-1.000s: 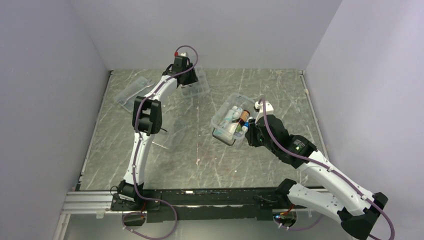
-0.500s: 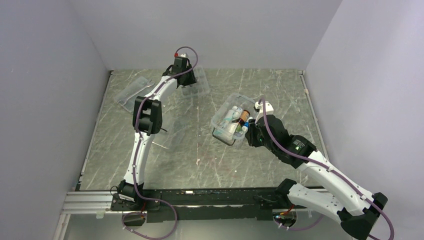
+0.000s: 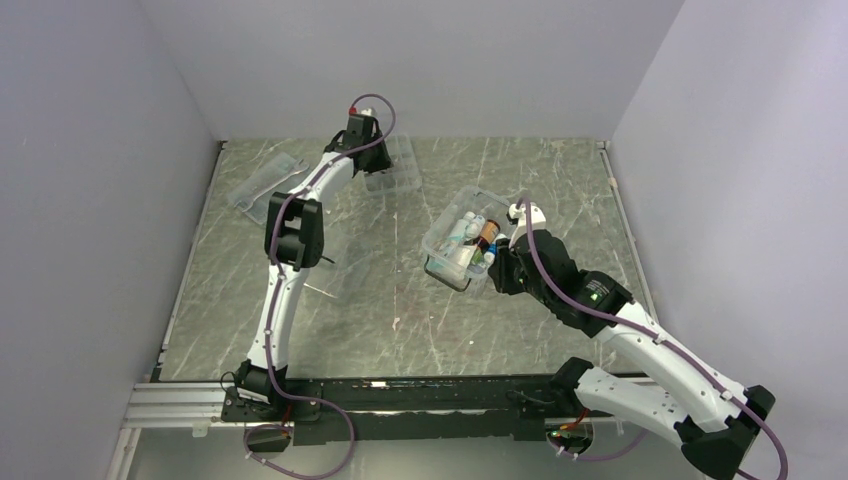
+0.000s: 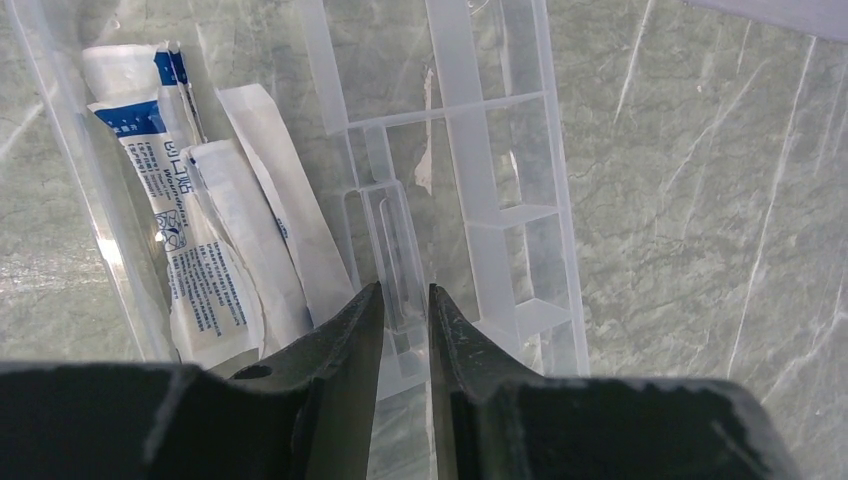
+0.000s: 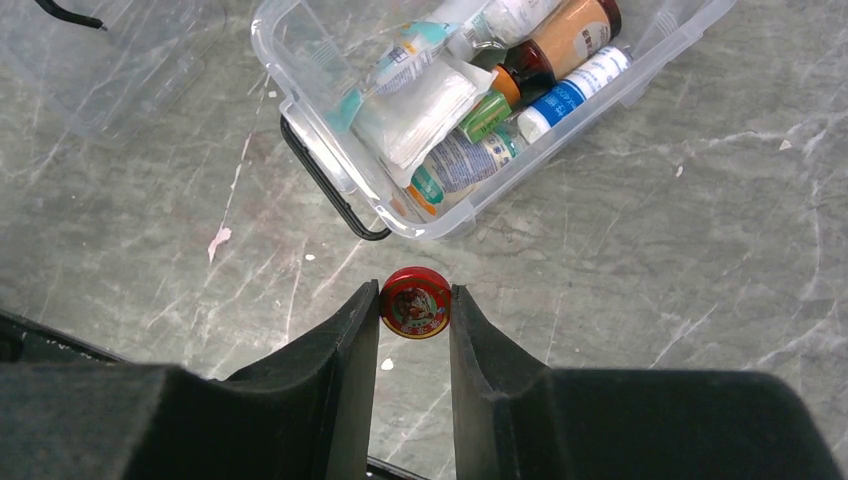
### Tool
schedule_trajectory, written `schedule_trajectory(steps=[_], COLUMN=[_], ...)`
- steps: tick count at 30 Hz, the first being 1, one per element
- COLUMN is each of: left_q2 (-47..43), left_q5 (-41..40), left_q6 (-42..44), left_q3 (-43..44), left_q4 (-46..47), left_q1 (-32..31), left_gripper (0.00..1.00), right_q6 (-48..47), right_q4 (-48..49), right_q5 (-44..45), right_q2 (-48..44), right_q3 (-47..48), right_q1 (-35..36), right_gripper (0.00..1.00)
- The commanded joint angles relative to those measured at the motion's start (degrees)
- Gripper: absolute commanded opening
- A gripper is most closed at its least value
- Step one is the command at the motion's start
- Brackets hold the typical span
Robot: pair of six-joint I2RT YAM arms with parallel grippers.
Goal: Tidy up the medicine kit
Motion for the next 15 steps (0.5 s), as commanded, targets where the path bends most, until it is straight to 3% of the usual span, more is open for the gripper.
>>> schedule_trajectory(steps=[1, 15], left_q2=[-2.4, -9.4], left_q5=[2.6, 0.8], left_q6=[0.3, 2.6], left_q3=[-2.1, -11.9], left_q4=[-2.5, -5.5], left_q1=[-0.1, -0.8], left_gripper=[0.28, 0.17], right_q6=[0.1, 2.0], right_q4=[2.3, 0.5], right_q5=[-1.1, -1.9], right_q2=[-1.6, -4.7], right_q3=[0.0, -0.1], right_q1=[-0.3, -0.3], right_gripper=[0.13, 0.12])
